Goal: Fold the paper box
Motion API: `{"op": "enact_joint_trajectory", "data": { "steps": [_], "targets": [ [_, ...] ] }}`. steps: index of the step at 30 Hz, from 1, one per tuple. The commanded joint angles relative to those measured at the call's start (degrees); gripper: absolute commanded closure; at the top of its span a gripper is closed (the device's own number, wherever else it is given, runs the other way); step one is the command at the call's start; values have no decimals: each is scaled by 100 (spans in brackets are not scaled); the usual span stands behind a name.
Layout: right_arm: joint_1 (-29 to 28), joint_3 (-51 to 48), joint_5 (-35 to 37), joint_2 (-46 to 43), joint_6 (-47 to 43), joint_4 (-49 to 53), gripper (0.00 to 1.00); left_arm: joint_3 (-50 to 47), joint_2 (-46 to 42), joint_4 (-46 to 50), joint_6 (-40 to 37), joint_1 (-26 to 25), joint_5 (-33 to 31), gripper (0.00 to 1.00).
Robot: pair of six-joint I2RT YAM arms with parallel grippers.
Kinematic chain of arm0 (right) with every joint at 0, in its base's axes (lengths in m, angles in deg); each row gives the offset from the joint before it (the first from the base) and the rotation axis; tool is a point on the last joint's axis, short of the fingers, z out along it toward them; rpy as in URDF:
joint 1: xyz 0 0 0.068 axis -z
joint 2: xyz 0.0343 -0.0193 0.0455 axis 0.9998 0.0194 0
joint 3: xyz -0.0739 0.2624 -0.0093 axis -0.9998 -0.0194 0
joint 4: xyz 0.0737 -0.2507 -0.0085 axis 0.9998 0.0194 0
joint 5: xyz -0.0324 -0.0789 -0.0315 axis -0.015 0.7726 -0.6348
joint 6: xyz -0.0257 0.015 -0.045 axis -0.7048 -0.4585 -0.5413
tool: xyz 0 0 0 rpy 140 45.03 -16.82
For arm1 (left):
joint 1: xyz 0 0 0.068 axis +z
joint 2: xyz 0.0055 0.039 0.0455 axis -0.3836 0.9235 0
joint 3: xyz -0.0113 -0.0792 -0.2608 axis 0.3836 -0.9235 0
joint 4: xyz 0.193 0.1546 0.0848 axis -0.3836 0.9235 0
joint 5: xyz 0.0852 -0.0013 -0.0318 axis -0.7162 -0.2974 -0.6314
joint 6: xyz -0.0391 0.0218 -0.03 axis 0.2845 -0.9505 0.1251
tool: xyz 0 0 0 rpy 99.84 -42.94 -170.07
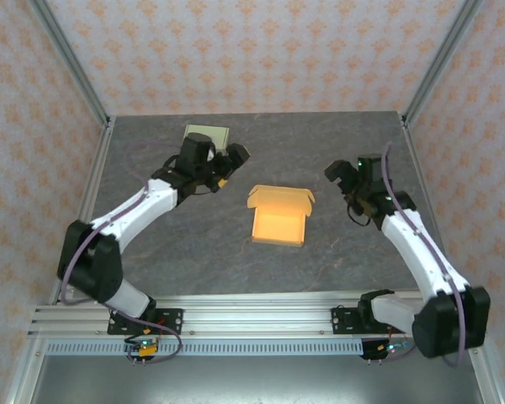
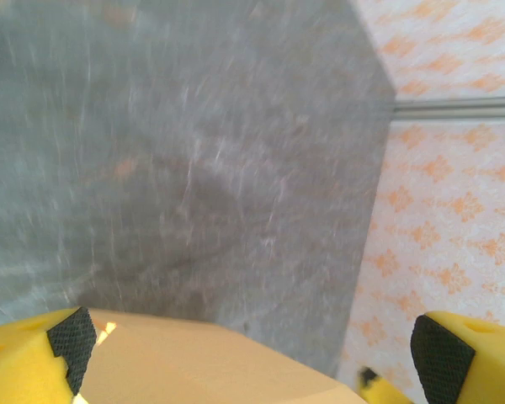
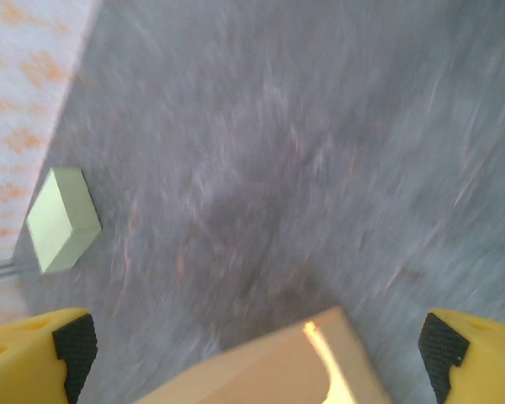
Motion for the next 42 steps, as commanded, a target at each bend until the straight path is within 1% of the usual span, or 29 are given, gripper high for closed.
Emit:
{"op": "enact_joint_trajectory", "data": {
  "steps": [1, 2, 4, 7, 9, 12, 14, 17, 19, 20, 22, 25, 27, 29, 32, 35, 38, 42],
  "targets": [
    [9, 85, -1685, 586, 1506, -561, 1, -29, 319, -526, 1334, -190, 1026, 0],
    [8, 84, -1941, 780, 1595, -690, 1, 11, 384, -460, 1363, -250, 1081, 0],
    [-5, 17, -2197, 967, 1743, -930, 1, -27, 460, -481, 1457, -367, 1180, 0],
    [-13, -132, -2136, 932, 1886, -1067, 0, -312, 439, -829, 1768, -476, 1271, 0],
    [-15, -186, -2109, 858, 1931, -1103, 2, -454, 344, -948, 1889, -509, 1181, 0],
    [-50, -190, -2074, 803, 1938, -1145, 9, -459, 271, -825, 1800, -526, 1054, 1],
    [-91, -192, -2094, 841, 1967, -1167, 14, -429, 295, -869, 1792, -523, 1014, 5],
    [-164, -209, -2140, 869, 2053, -1270, 19, -371, 379, -905, 1819, -527, 1047, 12],
    [-229, -213, -2126, 854, 2067, -1271, 19, -382, 400, -992, 1901, -549, 1078, 15],
    [-274, -218, -2104, 825, 2077, -1266, 19, -400, 394, -1019, 1959, -558, 1070, 16],
    [-316, -222, -2055, 773, 2061, -1171, 15, -412, 385, -985, 1969, -569, 1081, 16],
    [-275, -108, -1860, 715, 1757, -737, 4, -395, 342, -682, 1702, -440, 1220, 10],
    [-200, 18, -1738, 698, 1519, -276, 0, -476, 174, 82, 1366, -286, 1108, 1],
    [-167, 46, -1805, 698, 1445, -143, 1, -707, -106, 582, 1184, -158, 879, 0],
    [-156, 30, -2012, 758, 1420, -97, 1, -1035, -446, 884, 1262, -103, 806, 0],
    [-167, 30, -2139, 880, 1375, 26, 0, -1253, -728, 805, 1522, -141, 702, 0],
    [-243, -33, -2263, 930, 1495, -196, 3, -1316, -955, 625, 1810, -216, 390, 0],
    [-349, 18, -2273, 947, 1618, -325, 8, -1174, -895, 346, 1959, -328, 379, 7]
  ]
}}
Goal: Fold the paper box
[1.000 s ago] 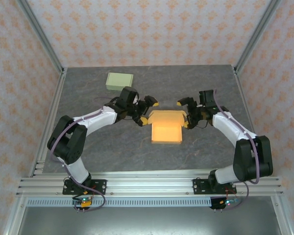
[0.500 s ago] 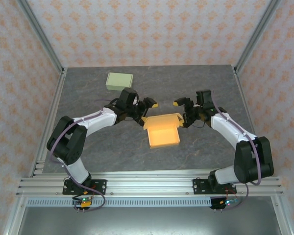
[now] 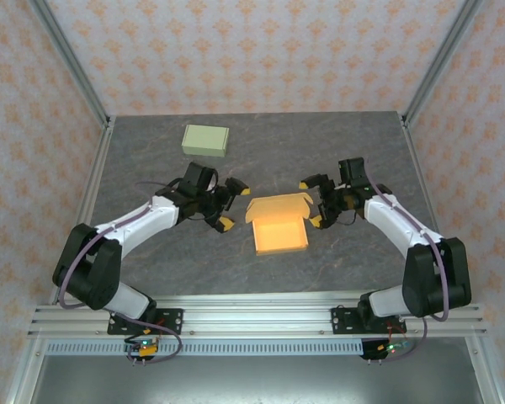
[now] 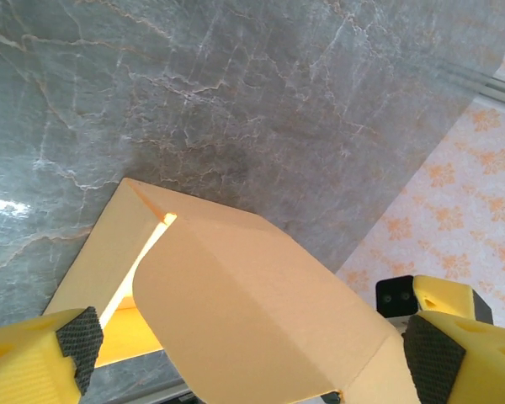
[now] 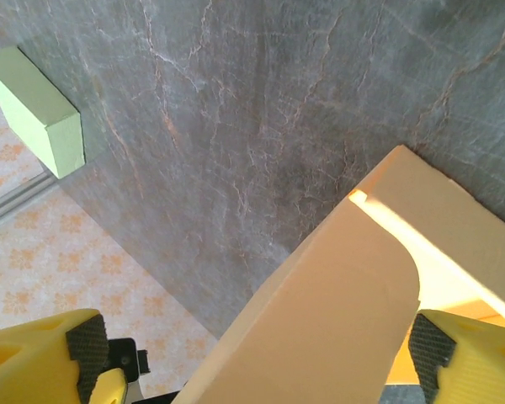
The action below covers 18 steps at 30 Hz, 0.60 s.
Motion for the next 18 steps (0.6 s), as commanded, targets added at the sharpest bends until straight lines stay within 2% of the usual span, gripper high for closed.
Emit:
{"op": "enact_joint_trajectory", "data": {
  "steps": [1, 4, 8, 11, 13, 15, 18],
  "targets": [
    [-93, 164, -110, 57, 86, -78, 10, 145, 13, -135, 204, -111, -198, 10],
    [-124, 177, -86, 81, 97, -105, 13, 210, 192, -321, 339, -226, -176, 18],
    [-124, 178, -127, 119, 54, -86, 14, 340, 448, -488, 354, -308, -173, 20],
    [-124, 250, -23, 108, -148, 139, 8, 431, 572, -447, 326, -330, -189, 20],
    [-116, 548, 245, 124, -686, 770, 2, 447, 623, -440, 313, -336, -193, 20],
    [-116, 1011, 706, 203, -1442, 1521, 0, 463, 632, -374, 270, -332, -256, 20],
    [-107, 1327, 1236, 360, -2073, 2027, 1, 494, 645, -308, 204, -331, -364, 20]
  ]
}}
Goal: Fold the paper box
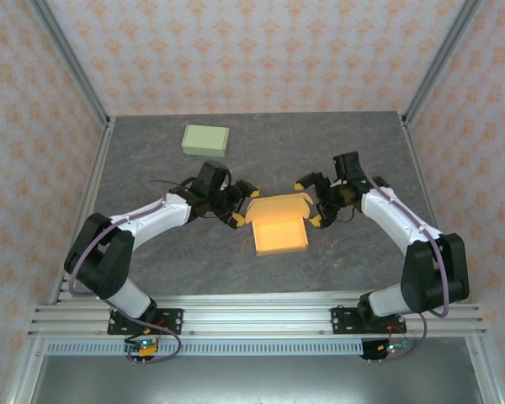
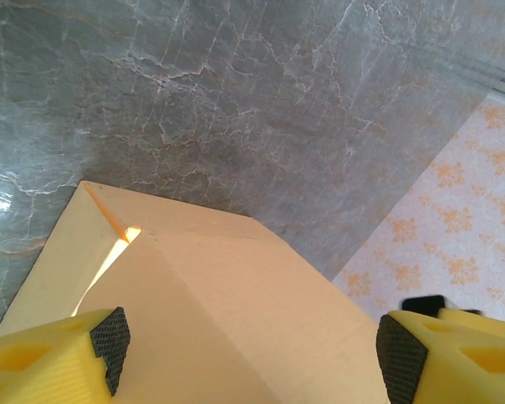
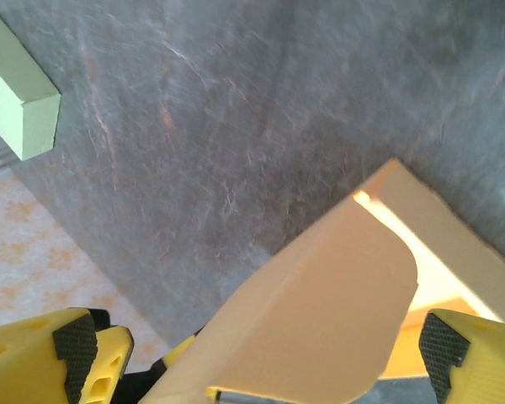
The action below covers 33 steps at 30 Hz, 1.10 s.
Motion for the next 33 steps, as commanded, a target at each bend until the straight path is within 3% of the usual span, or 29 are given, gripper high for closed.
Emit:
{"op": "enact_joint_trajectory", "data": {
  "steps": [1, 6, 16, 18, 26, 30, 33],
  "targets": [
    [-4, 329, 717, 157, -981, 870, 1, 217, 48, 55, -95, -26, -232, 20],
    [-34, 61, 194, 388, -692, 255, 8, 401, 171, 138, -236, -34, -231, 21],
    [-241, -261, 8, 227, 177, -328, 16, 484, 238, 15, 54, -358, -233, 25],
    [-262, -525, -107, 145, 573, -725, 22, 491, 242, -39, 142, -426, -221, 25],
    [-354, -832, 36, -74, 1072, -1035, 26, 441, 234, -44, 405, -595, -303, 25],
    [-363, -866, 165, -164, 1060, -984, 26, 477, 305, -189, 384, -609, -263, 24],
    [-307, -459, 462, -10, 295, -314, 14, 701, 378, 370, -313, -423, -223, 16]
  ]
}}
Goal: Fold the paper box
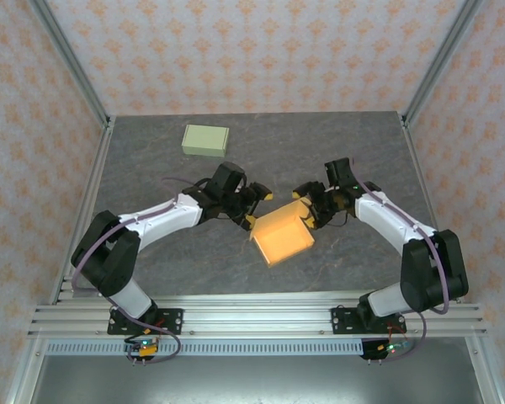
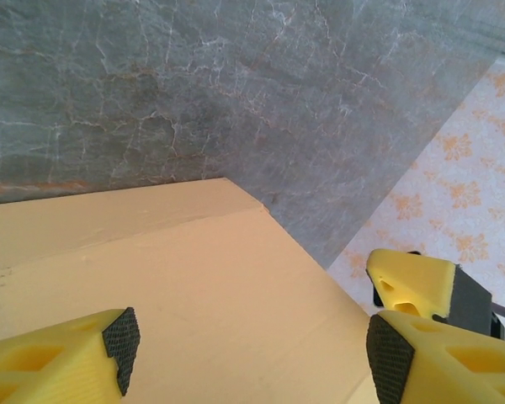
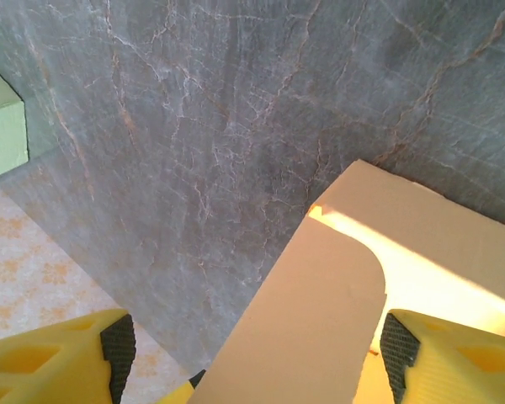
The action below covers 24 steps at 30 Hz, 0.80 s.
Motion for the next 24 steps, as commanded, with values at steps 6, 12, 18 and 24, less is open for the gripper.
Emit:
{"op": "enact_joint_trajectory", "data": {
  "steps": [6, 12, 18, 24],
  "targets": [
    [300, 1035, 920, 72, -2410, 1486, 4, 522, -440, 2276, -2927, 525, -973, 0],
    [659, 589, 1775, -728, -3347, 1659, 9, -336, -1695, 2735, -4133, 526, -1777, 0],
    [680, -823, 1674, -2177, -3955, 859, 12, -1499, -2908, 2324, -4326, 281, -1543, 1],
    [658, -1463, 1043, -3020, -4382, 477, 11, -1964, -3430, 1745, -4439, -344, -1149, 5]
  ]
}}
